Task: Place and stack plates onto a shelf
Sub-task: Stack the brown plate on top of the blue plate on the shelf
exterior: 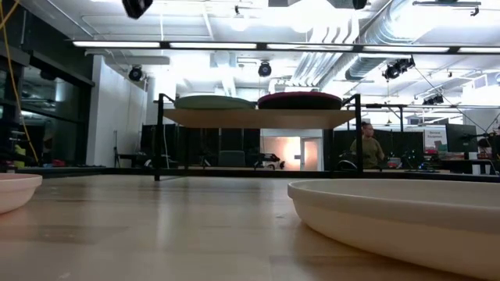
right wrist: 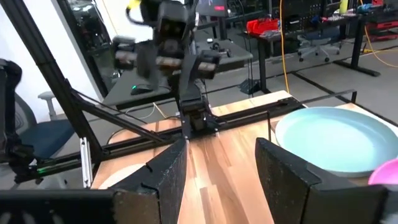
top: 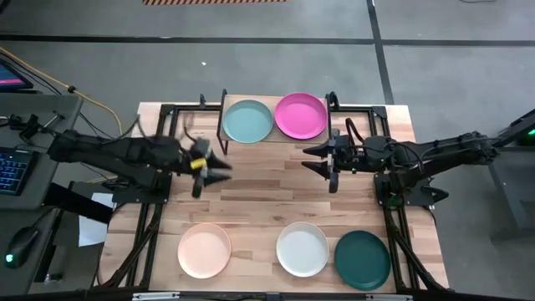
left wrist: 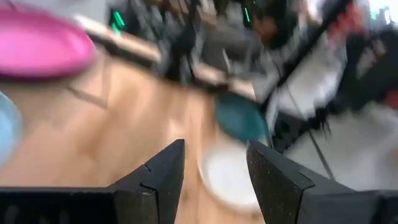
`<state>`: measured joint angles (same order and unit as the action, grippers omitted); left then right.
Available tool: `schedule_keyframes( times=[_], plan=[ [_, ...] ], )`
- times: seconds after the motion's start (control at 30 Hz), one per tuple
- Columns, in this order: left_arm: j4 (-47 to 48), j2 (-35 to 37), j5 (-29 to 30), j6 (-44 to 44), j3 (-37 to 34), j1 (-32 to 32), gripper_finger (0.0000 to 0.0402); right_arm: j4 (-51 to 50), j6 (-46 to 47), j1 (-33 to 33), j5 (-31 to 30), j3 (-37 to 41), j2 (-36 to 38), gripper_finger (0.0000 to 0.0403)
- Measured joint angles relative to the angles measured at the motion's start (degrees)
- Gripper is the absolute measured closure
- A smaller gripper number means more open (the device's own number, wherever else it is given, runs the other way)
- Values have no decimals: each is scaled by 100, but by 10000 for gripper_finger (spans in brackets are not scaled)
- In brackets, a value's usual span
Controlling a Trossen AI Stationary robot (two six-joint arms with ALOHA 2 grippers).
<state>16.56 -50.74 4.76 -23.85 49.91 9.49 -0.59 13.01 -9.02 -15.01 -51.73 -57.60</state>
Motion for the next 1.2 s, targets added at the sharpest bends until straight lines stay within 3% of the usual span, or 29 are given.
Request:
schedule_keyframes(
  times=[0.37,0.63,0.77,1.1,1.2],
  plan=[
    [2760,-1522,-195,187,-79,1124,241,-222,245,0,-1,-1,-5,231],
    [1781,-2303,-886,143,-846,1670,241,-364,491,0,-1,-1,-5,231],
    [1251,-2561,-864,150,-1072,1923,241,-471,503,0,-1,-1,-5,231],
    [1216,-3422,-541,99,-1233,2090,241,-600,647,1,-37,-1,-9,231],
    [1194,-3492,-549,92,-1233,2087,258,-644,658,2,-38,-1,-9,231]
  ],
)
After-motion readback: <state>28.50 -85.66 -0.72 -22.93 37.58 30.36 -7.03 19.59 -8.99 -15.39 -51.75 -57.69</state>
